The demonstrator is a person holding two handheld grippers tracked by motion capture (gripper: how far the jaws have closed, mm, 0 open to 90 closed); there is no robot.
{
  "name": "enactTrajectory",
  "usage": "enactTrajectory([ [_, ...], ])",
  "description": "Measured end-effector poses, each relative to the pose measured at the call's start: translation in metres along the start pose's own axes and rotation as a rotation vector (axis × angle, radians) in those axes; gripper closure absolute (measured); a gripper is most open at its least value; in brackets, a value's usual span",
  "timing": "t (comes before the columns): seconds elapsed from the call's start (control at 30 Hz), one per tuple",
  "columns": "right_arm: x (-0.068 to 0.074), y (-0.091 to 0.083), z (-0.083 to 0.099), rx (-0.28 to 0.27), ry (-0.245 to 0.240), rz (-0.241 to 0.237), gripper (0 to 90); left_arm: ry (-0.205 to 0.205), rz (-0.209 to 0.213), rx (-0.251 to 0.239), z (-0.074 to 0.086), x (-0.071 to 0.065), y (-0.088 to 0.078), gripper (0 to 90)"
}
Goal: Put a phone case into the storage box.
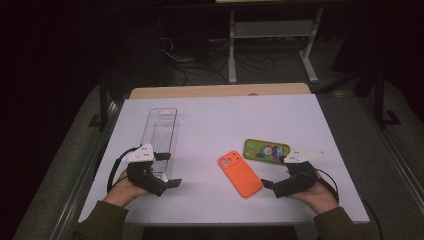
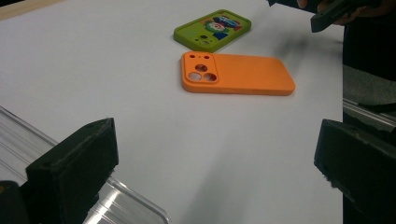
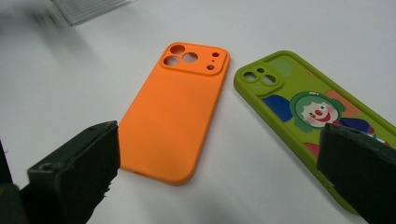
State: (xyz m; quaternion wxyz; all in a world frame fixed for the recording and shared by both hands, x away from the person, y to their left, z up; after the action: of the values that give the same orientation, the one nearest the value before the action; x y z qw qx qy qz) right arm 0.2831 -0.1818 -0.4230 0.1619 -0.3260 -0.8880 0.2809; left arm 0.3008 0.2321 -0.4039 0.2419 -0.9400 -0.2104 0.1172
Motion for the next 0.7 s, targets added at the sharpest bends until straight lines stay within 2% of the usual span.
enactTrajectory([
  [0.3,-0.002,-0.001,-0.002,0.007,0.020,0.009,0.0,-0.007,0.016,0.003,-0.008,-0.003,0.006,0.0],
  [0.37,-0.002,-0.001,-0.003,0.007,0.021,0.010,0.0,0.005,0.023,0.010,-0.011,-0.003,0.009,0.0],
  [0.53,-0.003,0.001,-0.006,0.007,0.026,0.022,0.0,0.004,0.045,0.021,-0.018,-0.006,0.017,0.0],
  [0.7,-0.004,0.003,-0.011,0.006,0.036,0.029,0.0,0.017,0.065,0.015,-0.022,-0.010,0.025,0.0],
])
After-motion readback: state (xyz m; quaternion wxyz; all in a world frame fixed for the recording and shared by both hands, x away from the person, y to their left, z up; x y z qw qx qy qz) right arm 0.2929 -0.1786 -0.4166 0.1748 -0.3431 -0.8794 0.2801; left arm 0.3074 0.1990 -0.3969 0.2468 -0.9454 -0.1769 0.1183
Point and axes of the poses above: each handheld gripper's, and its own axes: y roughly forward along the jaws, z roughly out of its underside, x roughly to its left, the point moved 2 cm from there along y, roughly forward along the jaws, and after that the axes turned 1 degree about -z, right-handed, at the moved point
